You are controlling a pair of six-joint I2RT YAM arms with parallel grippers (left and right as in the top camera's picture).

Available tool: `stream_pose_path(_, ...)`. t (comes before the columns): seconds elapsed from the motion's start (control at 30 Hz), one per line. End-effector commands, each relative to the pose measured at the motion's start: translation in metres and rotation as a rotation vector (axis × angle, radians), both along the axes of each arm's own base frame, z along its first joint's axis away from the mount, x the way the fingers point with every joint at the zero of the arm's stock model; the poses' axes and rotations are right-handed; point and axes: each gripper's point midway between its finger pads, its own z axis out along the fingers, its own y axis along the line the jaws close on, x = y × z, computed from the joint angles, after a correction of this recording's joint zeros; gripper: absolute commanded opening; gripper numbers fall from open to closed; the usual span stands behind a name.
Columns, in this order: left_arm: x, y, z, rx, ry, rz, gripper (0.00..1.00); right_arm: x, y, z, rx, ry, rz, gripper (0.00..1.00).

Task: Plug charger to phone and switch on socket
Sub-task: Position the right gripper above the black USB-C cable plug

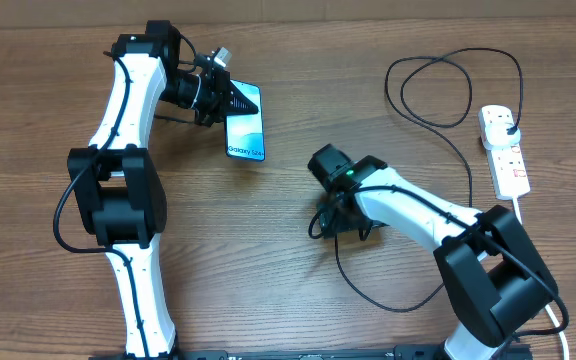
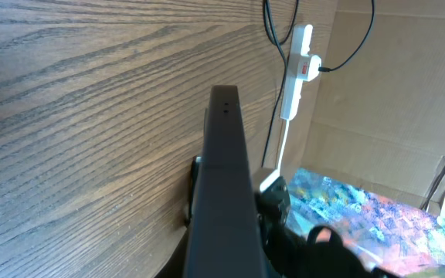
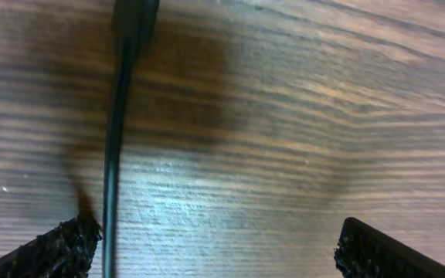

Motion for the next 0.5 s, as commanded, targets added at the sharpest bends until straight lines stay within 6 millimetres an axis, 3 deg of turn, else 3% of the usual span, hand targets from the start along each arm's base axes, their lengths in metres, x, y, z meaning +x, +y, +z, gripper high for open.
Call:
stream_pose_path(0.0, 0.002, -0.007, 0.018, -0.049, -0.047, -0.017, 0.04, 0.000, 0.011, -0.010, 0.120, 0.051, -0.030, 1.00)
stream_pose_path(0.07, 0.002, -0.007, 0.018, -0.049, -0.047, -0.017, 0.04, 0.008, 0.013, -0.010, 0.152, 0.035, -0.045, 0.98)
stream_pose_path(0.2, 0.002, -0.007, 0.018, -0.049, -0.047, -0.017, 0.04, 0.028, 0.015, -0.008, 0.190, -0.031, -0.066, 0.74)
stream_pose_path(0.47, -0.001, -0.007, 0.018, -0.049, -0.034, -0.017, 0.04, 0.050, 0.013, -0.005, 0.198, -0.117, -0.083, 0.49)
